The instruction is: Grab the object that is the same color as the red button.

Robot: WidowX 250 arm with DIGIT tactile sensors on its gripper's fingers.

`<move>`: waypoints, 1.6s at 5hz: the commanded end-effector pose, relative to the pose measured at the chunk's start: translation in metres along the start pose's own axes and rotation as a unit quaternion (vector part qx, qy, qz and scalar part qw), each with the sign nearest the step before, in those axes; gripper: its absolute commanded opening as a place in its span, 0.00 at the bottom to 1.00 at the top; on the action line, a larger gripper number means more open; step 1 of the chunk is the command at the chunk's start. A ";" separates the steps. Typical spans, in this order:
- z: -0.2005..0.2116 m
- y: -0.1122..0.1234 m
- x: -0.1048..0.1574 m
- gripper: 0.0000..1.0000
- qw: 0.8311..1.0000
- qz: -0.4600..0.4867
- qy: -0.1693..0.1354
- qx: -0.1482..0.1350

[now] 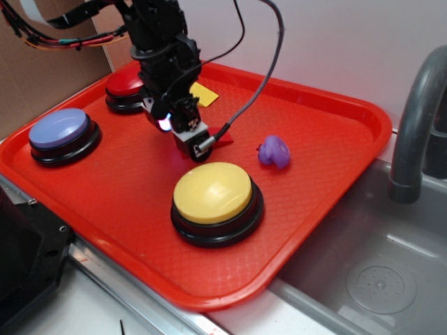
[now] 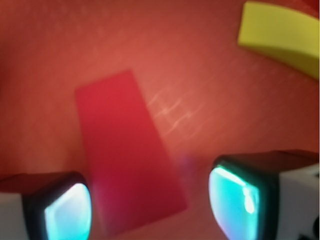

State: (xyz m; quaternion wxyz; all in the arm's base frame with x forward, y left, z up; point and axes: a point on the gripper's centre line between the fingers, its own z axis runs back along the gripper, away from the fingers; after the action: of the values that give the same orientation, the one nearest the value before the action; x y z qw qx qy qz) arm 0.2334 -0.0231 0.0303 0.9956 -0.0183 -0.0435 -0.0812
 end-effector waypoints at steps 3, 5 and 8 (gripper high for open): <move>-0.011 0.000 0.012 0.00 1.000 -0.012 0.004 -0.016; 0.058 0.005 0.010 0.00 1.000 0.017 0.009 0.000; 0.177 0.041 -0.029 0.00 0.991 0.131 -0.015 0.012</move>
State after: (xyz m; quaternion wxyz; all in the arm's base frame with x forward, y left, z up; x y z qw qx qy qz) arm 0.1942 0.0263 0.1883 0.9983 -0.0119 -0.0307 0.0471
